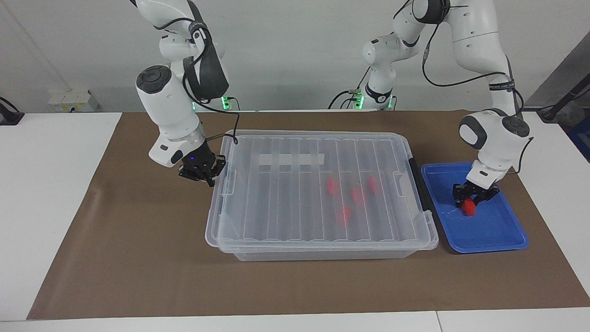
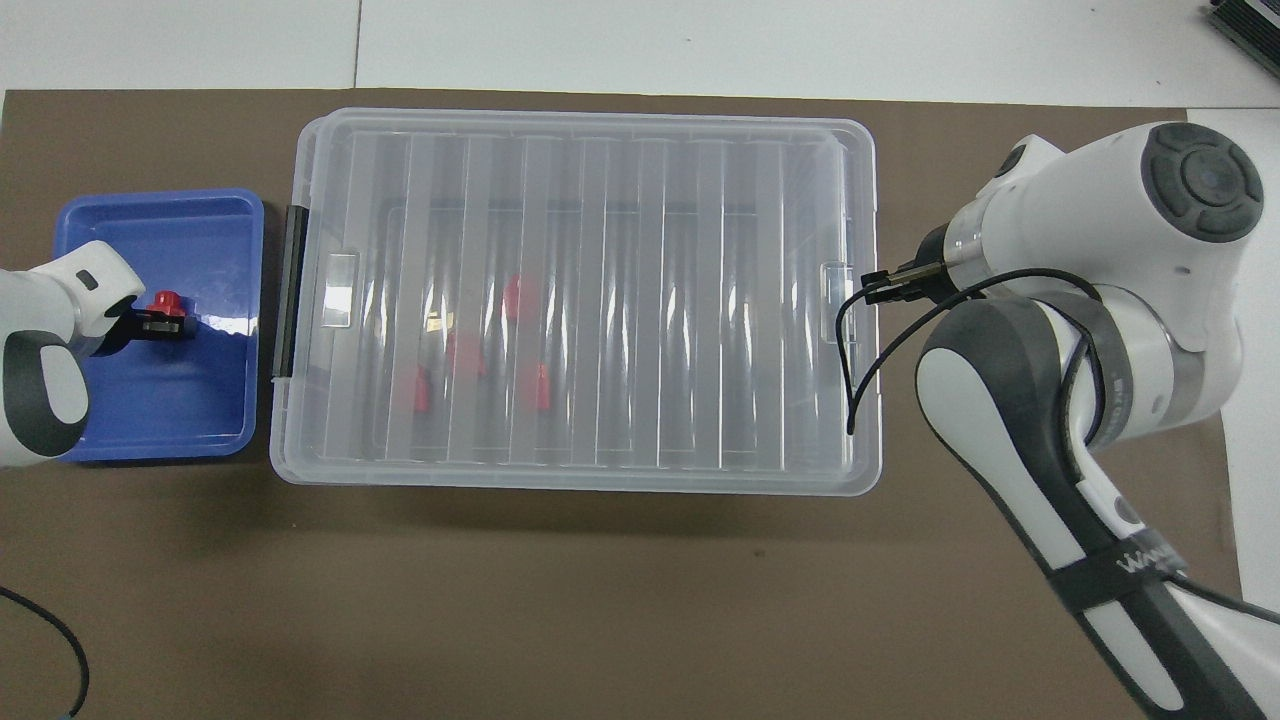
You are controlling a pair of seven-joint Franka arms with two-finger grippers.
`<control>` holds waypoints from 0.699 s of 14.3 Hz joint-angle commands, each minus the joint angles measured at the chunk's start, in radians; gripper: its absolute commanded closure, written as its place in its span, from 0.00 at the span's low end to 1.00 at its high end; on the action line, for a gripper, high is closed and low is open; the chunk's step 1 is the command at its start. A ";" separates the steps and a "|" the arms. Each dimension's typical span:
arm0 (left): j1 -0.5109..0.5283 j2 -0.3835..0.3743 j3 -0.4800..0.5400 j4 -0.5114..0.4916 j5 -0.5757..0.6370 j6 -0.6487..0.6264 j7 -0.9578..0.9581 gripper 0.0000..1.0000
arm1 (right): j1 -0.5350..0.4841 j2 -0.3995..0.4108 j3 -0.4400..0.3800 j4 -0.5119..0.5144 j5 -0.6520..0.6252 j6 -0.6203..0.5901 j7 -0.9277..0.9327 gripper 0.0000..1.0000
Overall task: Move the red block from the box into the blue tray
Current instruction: 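Slide the lid closed with the right gripper while the left gripper holds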
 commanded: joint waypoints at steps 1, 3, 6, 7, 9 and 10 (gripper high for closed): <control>0.006 -0.003 -0.007 -0.021 -0.017 0.021 0.018 0.43 | -0.002 -0.008 0.006 -0.005 0.027 -0.011 0.012 1.00; 0.005 -0.003 -0.007 -0.003 -0.015 -0.011 0.018 0.46 | -0.002 -0.008 0.006 -0.003 0.027 -0.011 0.012 1.00; -0.006 -0.015 -0.008 0.121 -0.015 -0.205 0.015 0.46 | -0.010 -0.025 -0.001 0.003 0.027 -0.036 0.013 1.00; -0.006 -0.023 -0.011 0.173 -0.015 -0.297 0.014 0.46 | -0.013 -0.043 -0.006 0.000 0.027 -0.053 0.013 1.00; -0.007 -0.056 -0.011 0.222 -0.015 -0.402 0.014 0.46 | -0.016 -0.072 -0.032 -0.002 0.026 -0.095 0.025 1.00; -0.007 -0.073 -0.013 0.224 -0.015 -0.430 0.012 0.46 | -0.016 -0.087 -0.047 -0.003 0.024 -0.112 0.053 1.00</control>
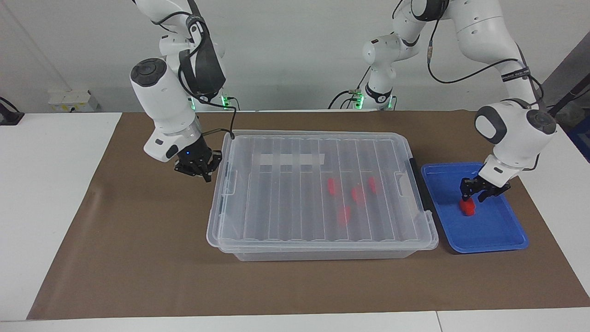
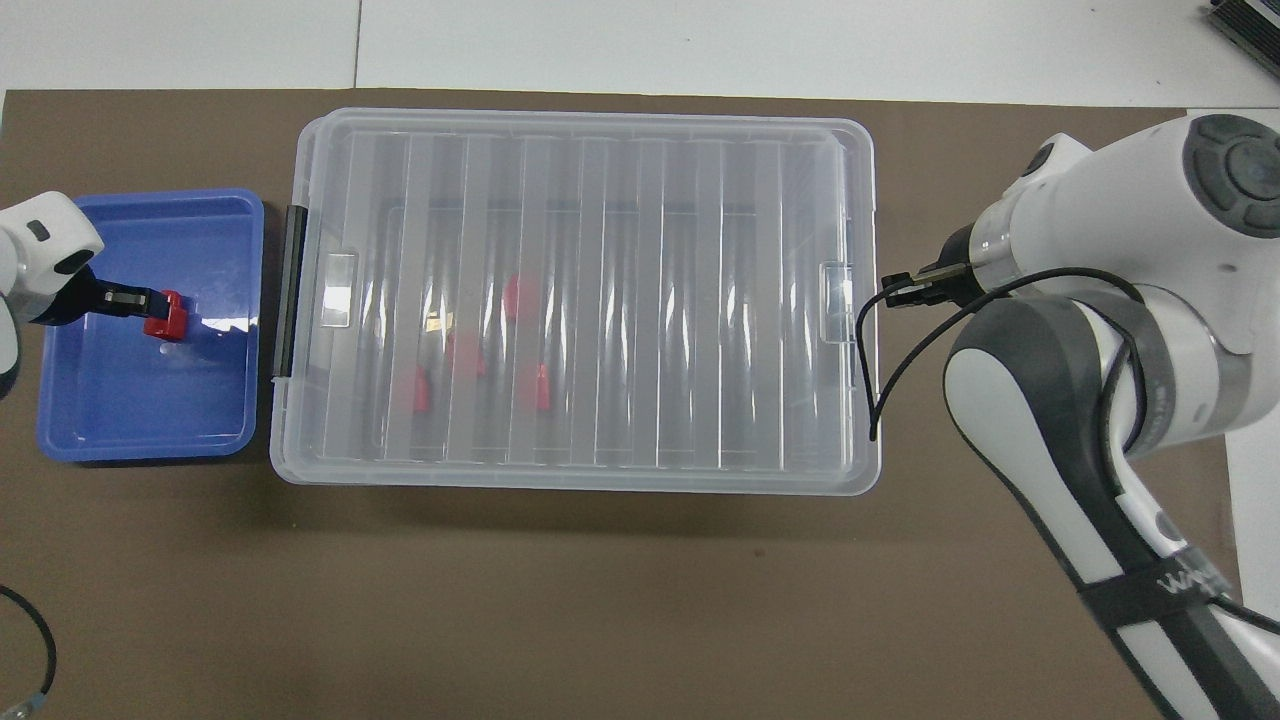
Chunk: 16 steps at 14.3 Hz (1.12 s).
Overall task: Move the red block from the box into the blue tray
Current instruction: 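Open the left gripper to release the block while the right gripper withdraws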
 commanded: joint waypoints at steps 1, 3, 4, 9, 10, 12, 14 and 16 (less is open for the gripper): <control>-0.010 -0.052 0.003 0.020 -0.015 -0.098 0.010 0.46 | -0.012 -0.054 -0.032 -0.011 0.024 -0.055 0.062 1.00; -0.020 -0.086 0.001 0.041 -0.015 -0.173 0.007 0.46 | -0.012 -0.080 -0.055 -0.009 0.009 -0.092 0.129 1.00; -0.029 -0.106 0.000 0.064 -0.015 -0.221 0.006 0.46 | -0.012 -0.089 -0.069 -0.008 0.007 -0.113 0.167 1.00; -0.072 -0.164 -0.005 0.311 -0.015 -0.558 -0.020 0.42 | -0.009 -0.140 -0.135 0.023 -0.004 -0.207 0.217 0.03; -0.084 -0.210 -0.011 0.305 -0.015 -0.568 -0.022 0.17 | -0.012 -0.138 -0.136 0.052 -0.032 -0.236 0.218 0.03; -0.092 -0.247 -0.016 0.294 -0.015 -0.591 -0.022 0.00 | -0.016 -0.137 -0.136 0.104 -0.066 -0.291 0.223 0.02; -0.106 -0.252 -0.016 0.288 -0.015 -0.592 -0.005 0.00 | -0.019 -0.137 -0.139 0.141 -0.070 -0.327 0.223 0.02; -0.107 -0.273 -0.017 0.241 -0.014 -0.560 0.012 0.00 | -0.028 -0.120 -0.138 0.205 -0.070 -0.359 0.238 0.02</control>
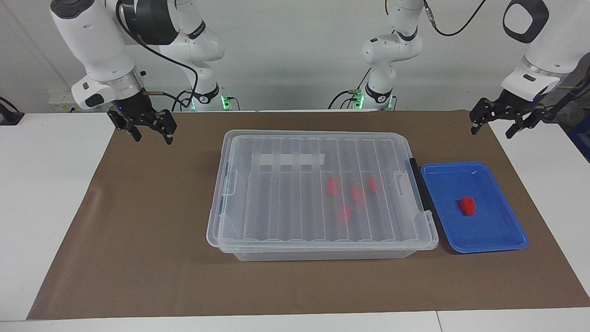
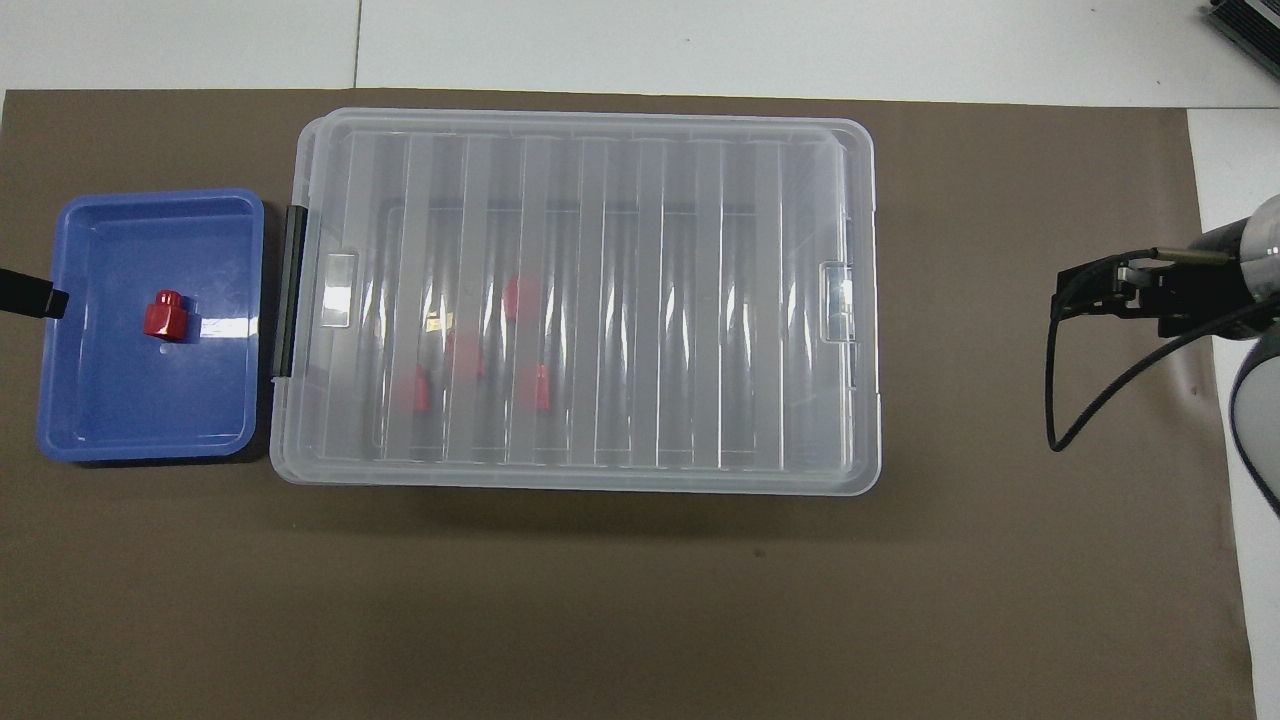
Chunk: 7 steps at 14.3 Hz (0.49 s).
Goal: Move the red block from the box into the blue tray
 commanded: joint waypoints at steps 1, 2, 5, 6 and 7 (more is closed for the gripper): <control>-0.010 -0.023 0.007 -0.063 -0.012 0.053 0.014 0.00 | -0.018 0.019 0.005 0.079 -0.025 -0.050 0.036 0.02; -0.016 -0.023 0.007 -0.067 -0.012 0.096 0.013 0.00 | -0.017 0.013 0.007 0.080 -0.035 -0.066 0.037 0.02; -0.027 -0.023 0.000 -0.067 -0.022 0.118 -0.001 0.00 | -0.017 -0.001 0.007 0.081 -0.042 -0.113 0.036 0.02; -0.035 -0.023 -0.003 -0.059 -0.057 0.107 -0.048 0.00 | -0.017 -0.002 0.008 0.081 -0.045 -0.122 0.036 0.02; -0.036 -0.023 -0.003 -0.057 -0.081 0.101 -0.109 0.00 | -0.017 -0.004 0.013 0.081 -0.061 -0.132 0.030 0.02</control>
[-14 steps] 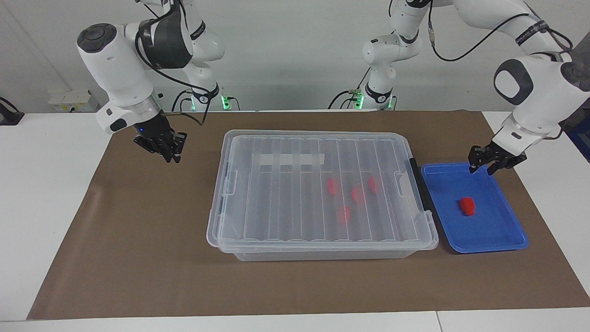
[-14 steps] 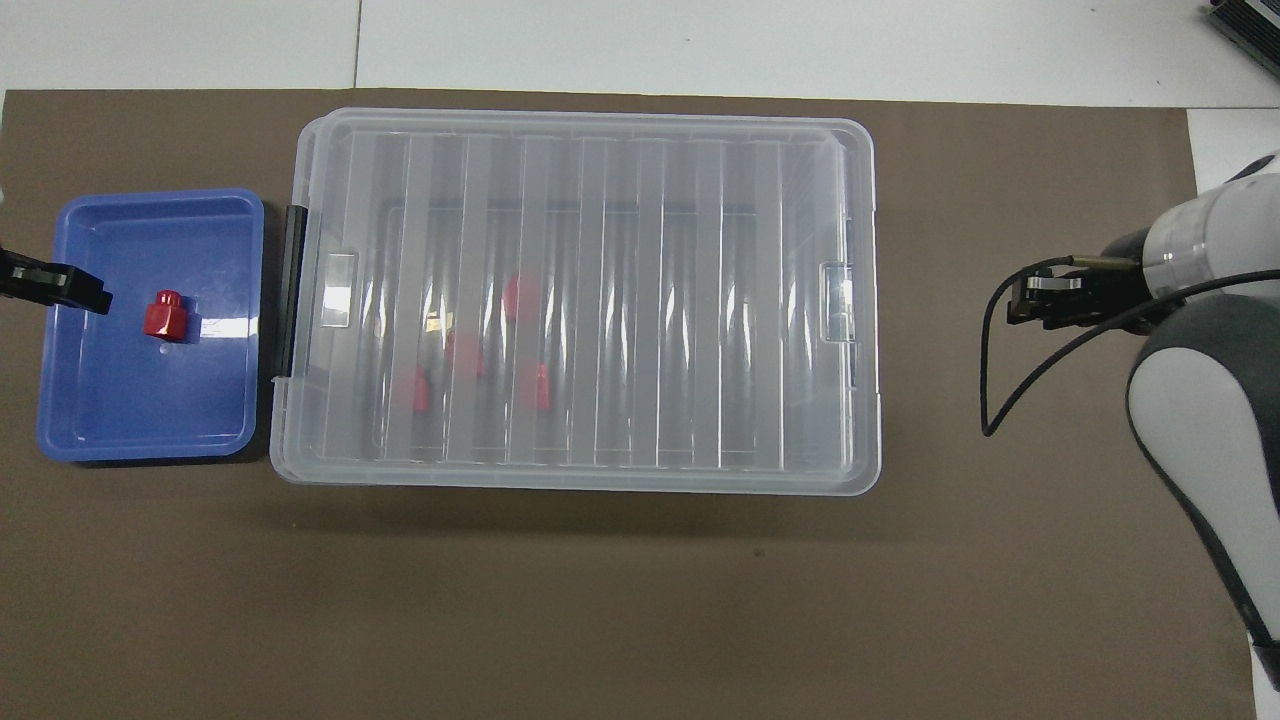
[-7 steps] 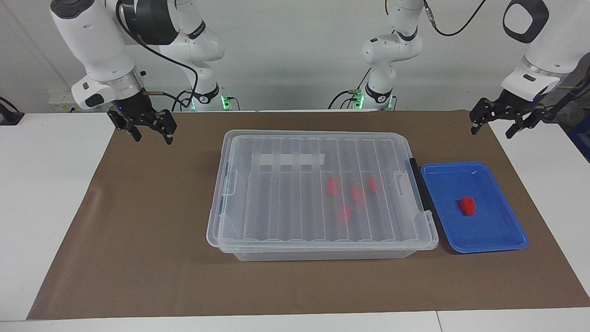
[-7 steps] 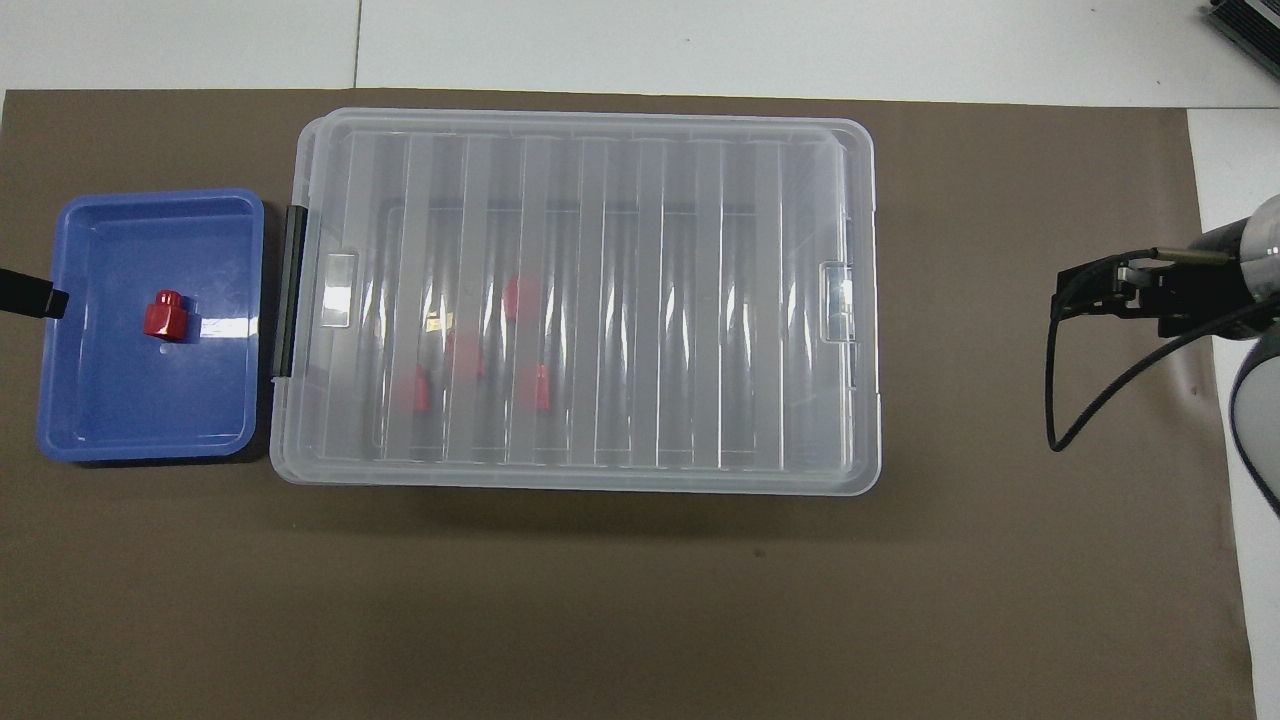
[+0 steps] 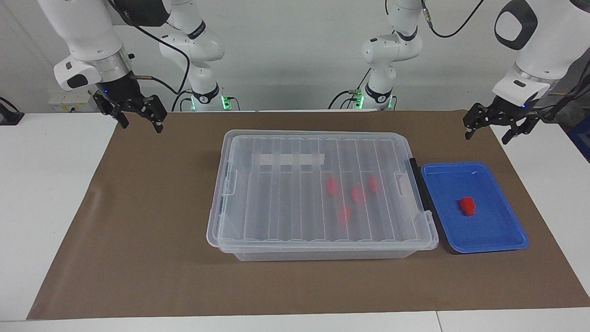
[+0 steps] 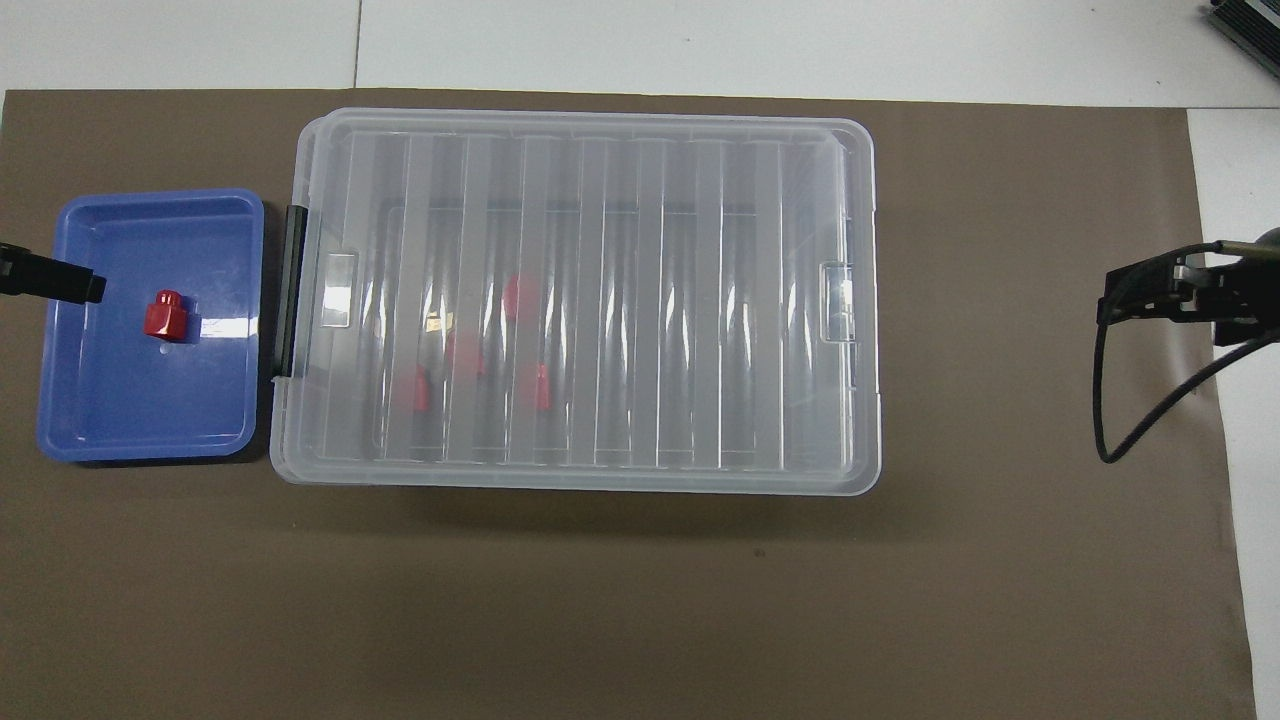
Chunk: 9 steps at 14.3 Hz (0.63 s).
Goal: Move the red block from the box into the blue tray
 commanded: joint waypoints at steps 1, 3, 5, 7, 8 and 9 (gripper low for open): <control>-0.026 -0.019 0.000 -0.013 -0.042 -0.002 -0.101 0.00 | -0.009 -0.016 0.019 0.004 -0.035 -0.032 0.016 0.02; -0.053 -0.015 0.000 0.001 -0.030 -0.040 -0.101 0.00 | -0.017 -0.019 0.022 -0.002 -0.033 -0.030 0.014 0.02; -0.053 -0.013 0.002 0.005 -0.030 -0.057 -0.103 0.00 | -0.018 -0.019 0.028 -0.002 -0.027 -0.030 0.008 0.02; -0.047 -0.007 0.004 0.021 -0.022 -0.075 -0.103 0.00 | -0.020 -0.021 0.042 -0.004 -0.022 -0.032 -0.026 0.02; -0.050 -0.005 0.007 0.031 -0.018 -0.091 -0.103 0.00 | -0.018 -0.021 0.042 -0.004 -0.018 -0.032 -0.036 0.01; -0.054 0.001 0.007 0.038 -0.001 -0.120 -0.103 0.00 | -0.017 -0.019 0.042 -0.005 -0.016 -0.030 -0.038 0.01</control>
